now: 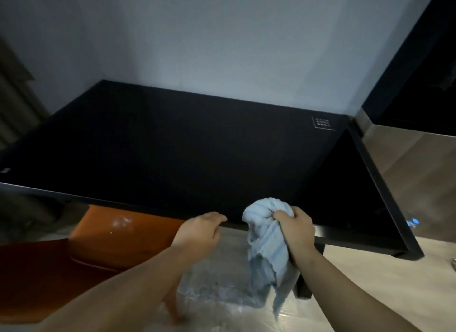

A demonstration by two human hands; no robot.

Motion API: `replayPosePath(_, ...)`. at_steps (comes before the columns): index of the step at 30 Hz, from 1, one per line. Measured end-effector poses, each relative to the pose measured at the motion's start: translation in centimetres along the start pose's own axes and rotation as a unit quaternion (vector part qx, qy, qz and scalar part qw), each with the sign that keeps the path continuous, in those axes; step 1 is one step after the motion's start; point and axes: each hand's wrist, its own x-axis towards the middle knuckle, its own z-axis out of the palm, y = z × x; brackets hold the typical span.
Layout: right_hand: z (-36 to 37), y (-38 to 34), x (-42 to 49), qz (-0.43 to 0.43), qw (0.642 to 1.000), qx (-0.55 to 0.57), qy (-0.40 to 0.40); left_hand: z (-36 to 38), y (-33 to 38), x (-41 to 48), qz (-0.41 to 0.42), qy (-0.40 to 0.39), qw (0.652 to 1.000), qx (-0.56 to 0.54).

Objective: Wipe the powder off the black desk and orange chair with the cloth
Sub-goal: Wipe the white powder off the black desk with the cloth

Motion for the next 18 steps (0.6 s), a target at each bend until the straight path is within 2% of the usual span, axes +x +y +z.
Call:
replayPosePath(4, 4.3, -5.7, -0.5, -0.041, 0.998, 0.035, -0.008, -3.2, -4.9, -1.2, -0.086, 0.065, 0.994, -0.018)
replayPosePath(6, 7.9, -7.7, -0.9, -0.128, 0.989, -0.074, -0.023, -4.5, -7.3, -2.0, -0.120, 0.103, 0.987, -0.032)
replayPosePath(7, 10.0, -8.3, -1.4, -0.171, 0.972, -0.151, -0.046, -5.1, -8.3, -2.4, -0.137, 0.128, 0.982, -0.035)
replayPosePath(8, 12.4, -8.6, -2.0, -0.212, 0.944, -0.236, -0.088, -5.5, -9.3, -2.8, -0.156, 0.156, 0.975, -0.039)
replayPosePath(11, 19.0, -7.3, -4.6, -0.309, 0.806, -0.462, -0.201, -6.1, -11.4, -3.6, -0.216, 0.226, 0.948, -0.062)
replayPosePath(14, 21.5, -4.5, -6.7, -0.382, 0.699, -0.570, -0.201, -5.9, -12.8, -3.7, -0.238, 0.229, 0.941, -0.071)
replayPosePath(16, 21.1, -3.6, -6.8, -0.373, 0.652, -0.616, -0.239, -6.0, -13.6, -3.7, -0.239, 0.205, 0.946, -0.074)
replayPosePath(18, 19.4, -3.7, -6.6, -0.288, 0.552, -0.714, -0.319, -6.2, -14.2, -3.6, -0.230, 0.180, 0.954, -0.072)
